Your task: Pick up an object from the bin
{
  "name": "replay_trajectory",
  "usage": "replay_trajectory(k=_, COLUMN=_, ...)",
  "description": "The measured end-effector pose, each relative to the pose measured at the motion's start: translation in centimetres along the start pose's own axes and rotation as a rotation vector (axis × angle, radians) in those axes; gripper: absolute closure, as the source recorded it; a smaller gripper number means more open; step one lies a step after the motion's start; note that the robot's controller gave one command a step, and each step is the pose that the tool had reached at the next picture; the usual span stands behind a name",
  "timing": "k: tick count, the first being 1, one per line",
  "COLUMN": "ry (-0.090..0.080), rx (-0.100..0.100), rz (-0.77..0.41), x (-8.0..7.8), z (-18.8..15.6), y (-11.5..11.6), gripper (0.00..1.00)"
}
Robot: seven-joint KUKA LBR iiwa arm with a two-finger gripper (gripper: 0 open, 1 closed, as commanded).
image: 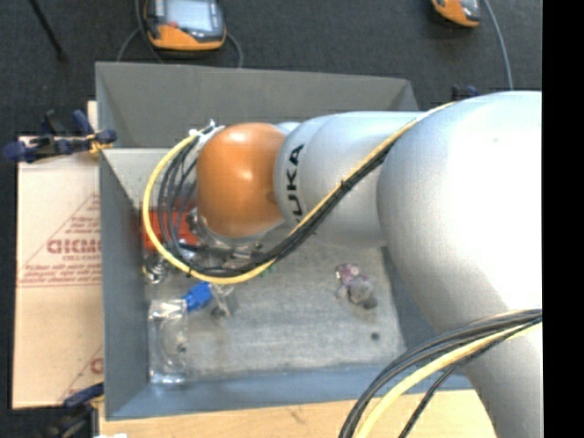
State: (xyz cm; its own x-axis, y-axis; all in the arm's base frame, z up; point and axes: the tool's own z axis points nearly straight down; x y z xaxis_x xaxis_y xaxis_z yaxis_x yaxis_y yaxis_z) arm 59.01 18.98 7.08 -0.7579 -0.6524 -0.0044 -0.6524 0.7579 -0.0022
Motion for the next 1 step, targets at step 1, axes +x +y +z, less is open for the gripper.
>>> replay_trajectory(k=1, ry=-0.002, rx=-0.001, rz=0.005, x=-0.05, z=-0.12, y=-0.02, gripper=1.00)
